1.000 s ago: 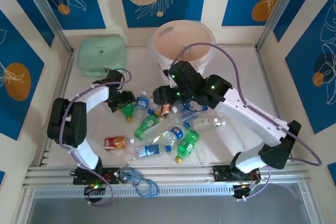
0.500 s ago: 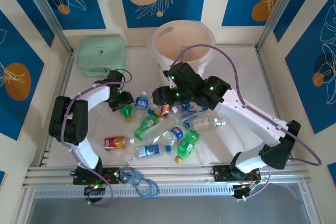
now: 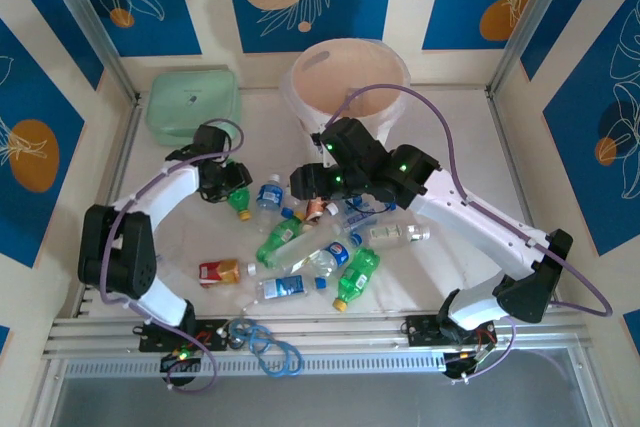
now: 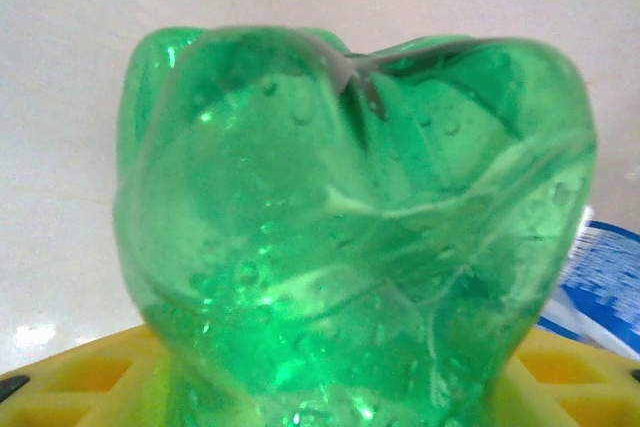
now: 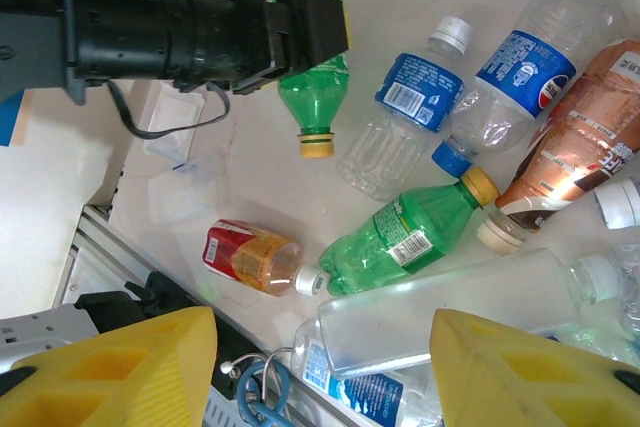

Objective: Put the plastic bottles in the bin

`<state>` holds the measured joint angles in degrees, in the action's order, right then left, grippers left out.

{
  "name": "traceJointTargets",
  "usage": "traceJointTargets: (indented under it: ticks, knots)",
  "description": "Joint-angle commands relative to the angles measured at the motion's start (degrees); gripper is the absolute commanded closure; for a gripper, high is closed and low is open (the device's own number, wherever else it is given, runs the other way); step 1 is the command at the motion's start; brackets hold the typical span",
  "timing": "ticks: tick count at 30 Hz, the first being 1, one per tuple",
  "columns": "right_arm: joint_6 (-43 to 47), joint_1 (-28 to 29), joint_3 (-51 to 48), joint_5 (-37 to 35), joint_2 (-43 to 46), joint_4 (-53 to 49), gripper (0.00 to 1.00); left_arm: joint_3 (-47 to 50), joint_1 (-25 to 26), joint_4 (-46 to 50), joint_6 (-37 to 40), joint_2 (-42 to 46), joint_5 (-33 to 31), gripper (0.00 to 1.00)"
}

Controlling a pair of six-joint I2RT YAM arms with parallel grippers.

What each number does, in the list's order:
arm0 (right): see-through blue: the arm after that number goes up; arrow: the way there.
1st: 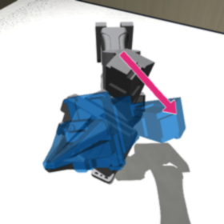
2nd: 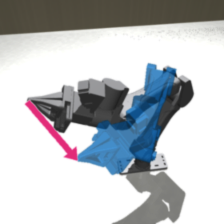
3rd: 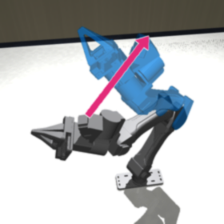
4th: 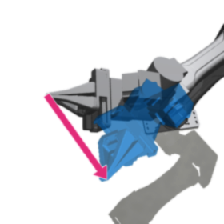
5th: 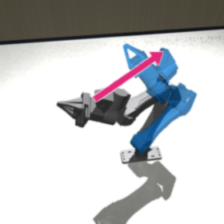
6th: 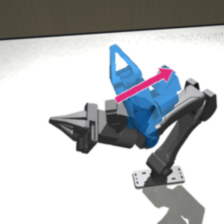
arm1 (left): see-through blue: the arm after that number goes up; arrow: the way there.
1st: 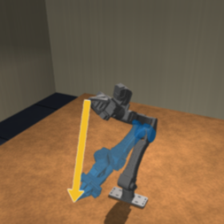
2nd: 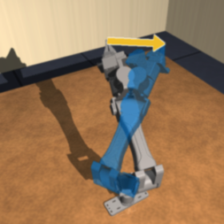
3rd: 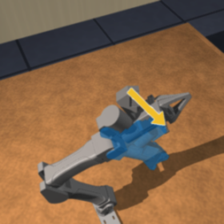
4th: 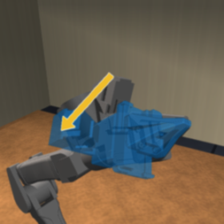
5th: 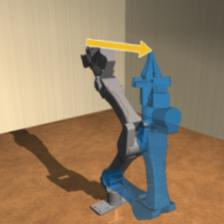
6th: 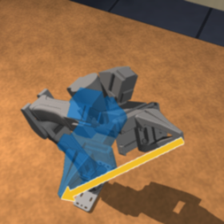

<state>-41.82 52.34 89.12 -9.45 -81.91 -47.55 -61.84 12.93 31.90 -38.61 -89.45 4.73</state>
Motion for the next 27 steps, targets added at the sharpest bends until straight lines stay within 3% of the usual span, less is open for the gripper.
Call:
traceJointTargets:
  ticks: [1, 10, 17, 27]
  knots:
    - [-0.9, -0.7, -0.5, 2.2, 2.1, 0.6, 0.41, -1.6, 0.2, 1.4, -3.2, 5.7, 3.2, 0.40]
    - [-2.8, -4.3, -3.4, 9.7, 4.2, 5.0, 0.41, -0.5, 0.0, -6.7, -13.2, 15.2, 13.0, 0.40]
    - [-6.8, -8.2, -8.4, 19.7, 6.6, 13.1, 0.41, 7.8, 0.2, -31.5, -30.0, 18.1, 24.8, 0.41]
    - [-10.2, -8.6, -10.5, 24.7, 3.9, 18.8, 0.38, 13.2, 2.6, -50.6, -44.2, 20.1, 28.5, 0.41]
